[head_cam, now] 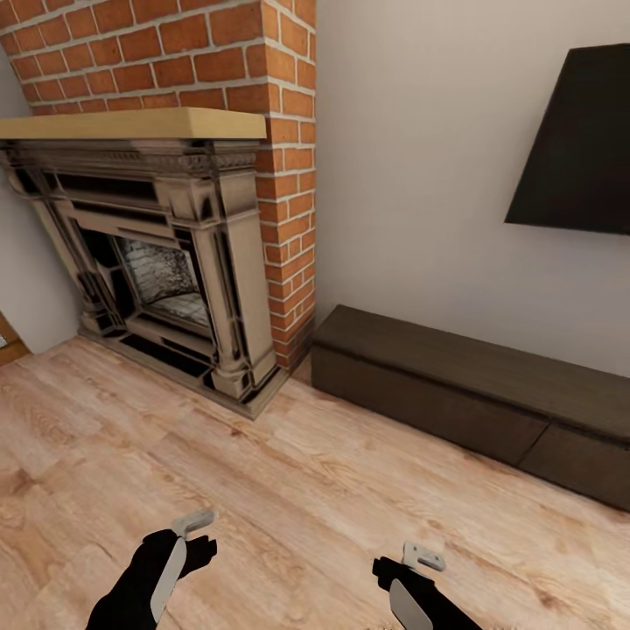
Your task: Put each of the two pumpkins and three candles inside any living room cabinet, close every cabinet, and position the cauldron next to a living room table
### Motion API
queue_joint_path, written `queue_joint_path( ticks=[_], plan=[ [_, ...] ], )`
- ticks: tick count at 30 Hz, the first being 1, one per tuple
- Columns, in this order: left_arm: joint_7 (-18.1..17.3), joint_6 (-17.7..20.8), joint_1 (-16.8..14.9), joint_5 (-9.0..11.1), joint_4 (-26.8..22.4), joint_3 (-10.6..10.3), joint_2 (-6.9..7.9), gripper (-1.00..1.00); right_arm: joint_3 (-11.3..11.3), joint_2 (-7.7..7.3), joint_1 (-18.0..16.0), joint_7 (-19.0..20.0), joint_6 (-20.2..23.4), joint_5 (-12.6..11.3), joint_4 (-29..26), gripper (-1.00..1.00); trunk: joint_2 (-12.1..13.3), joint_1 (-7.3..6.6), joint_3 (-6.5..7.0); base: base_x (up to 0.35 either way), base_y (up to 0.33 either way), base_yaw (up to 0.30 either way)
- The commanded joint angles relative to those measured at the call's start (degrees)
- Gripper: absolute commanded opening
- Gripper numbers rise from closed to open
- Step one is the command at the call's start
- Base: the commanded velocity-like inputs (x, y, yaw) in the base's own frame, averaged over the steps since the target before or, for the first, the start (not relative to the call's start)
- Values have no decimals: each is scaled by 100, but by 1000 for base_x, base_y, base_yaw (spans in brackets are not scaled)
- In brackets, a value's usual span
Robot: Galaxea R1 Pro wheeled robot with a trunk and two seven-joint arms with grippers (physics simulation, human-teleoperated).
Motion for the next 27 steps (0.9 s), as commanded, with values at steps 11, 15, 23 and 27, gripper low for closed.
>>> queue_joint_path(
  ticks=[11, 15, 23, 27],
  plan=[
    [0, -2, 0, 9, 0, 0, 0, 100, -1, -6, 0, 0, -7, 2, 15, 100, 0, 0, 0, 0, 33, -280],
    [-1, 2, 0, 10, 0, 0, 10, 100, -1, -6, 0, 0, -11, 2, 19, 100, 0, 0, 0, 0, 13, -281],
    [-4, -3, 0, 10, 0, 0, 23, 100, -1, -6, 0, 0, -106, 9, 147, 100, 0, 0, -10, 0, 1, -277],
    [-6, -1, 0, 10, 0, 0, 26, 100, -1, -6, 0, 0, -156, 11, 202, 100, 0, 0, -30, 0, 56, -245]
  ],
)
